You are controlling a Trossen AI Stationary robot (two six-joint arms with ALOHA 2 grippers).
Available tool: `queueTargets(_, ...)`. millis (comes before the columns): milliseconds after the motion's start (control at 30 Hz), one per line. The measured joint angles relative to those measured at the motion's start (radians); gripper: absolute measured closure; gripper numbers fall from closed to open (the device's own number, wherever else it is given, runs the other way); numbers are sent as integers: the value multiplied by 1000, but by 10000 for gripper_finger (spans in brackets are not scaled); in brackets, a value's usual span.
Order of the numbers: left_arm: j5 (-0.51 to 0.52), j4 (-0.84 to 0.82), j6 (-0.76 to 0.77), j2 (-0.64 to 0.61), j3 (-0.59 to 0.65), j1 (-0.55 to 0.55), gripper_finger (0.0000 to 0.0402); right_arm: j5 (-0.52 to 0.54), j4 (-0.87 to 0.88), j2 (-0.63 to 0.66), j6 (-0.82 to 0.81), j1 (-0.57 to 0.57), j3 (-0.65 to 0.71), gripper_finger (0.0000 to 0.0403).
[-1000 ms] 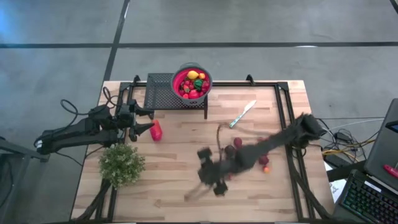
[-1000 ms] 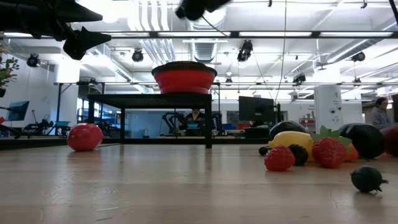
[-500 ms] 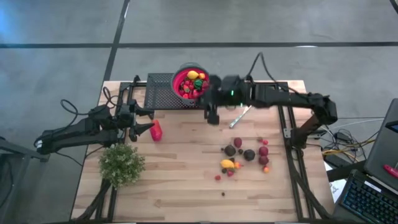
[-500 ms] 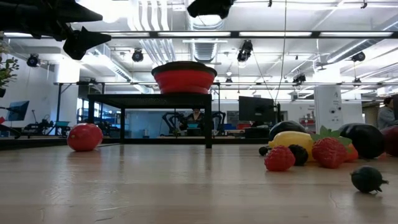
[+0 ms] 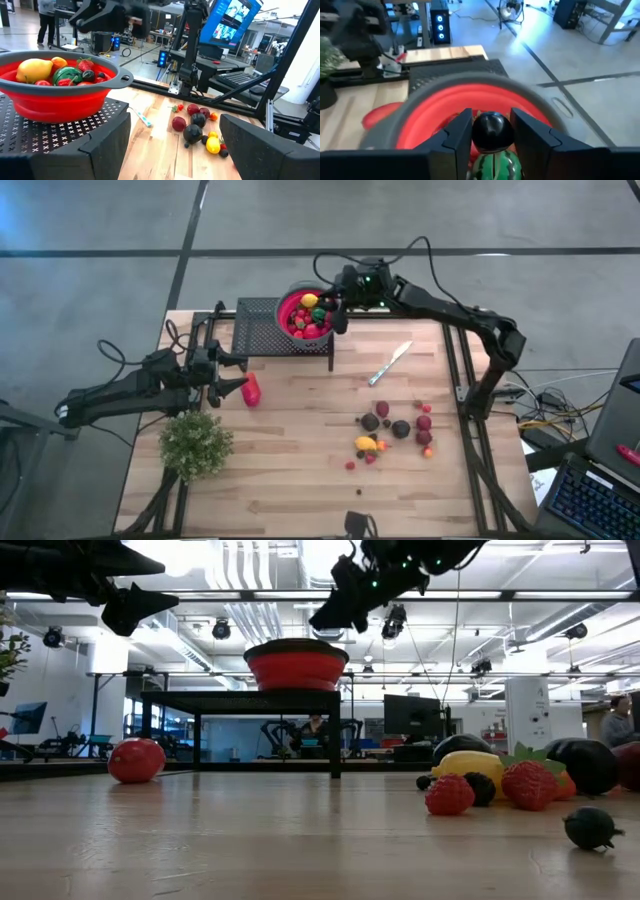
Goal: Pick & Place Fruit
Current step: Put the black cherry into the red gray strainer bowl on the shelf, then put the blueberry into the red gray strainer bowl on the shelf
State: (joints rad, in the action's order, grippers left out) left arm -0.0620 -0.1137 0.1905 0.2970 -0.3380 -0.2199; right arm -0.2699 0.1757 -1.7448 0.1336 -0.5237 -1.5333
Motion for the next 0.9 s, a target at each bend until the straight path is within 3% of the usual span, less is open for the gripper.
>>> queueTargets(367,0,0,0,0,0,0,90,8,-44,-43,24,-7,0,259)
queueTargets(700,0,0,0,0,0,0,90,60,-38,-12,48,6,0,172)
queueTargets(900,0,0,0,0,0,0,90,54,-25,52,105,83,0,147)
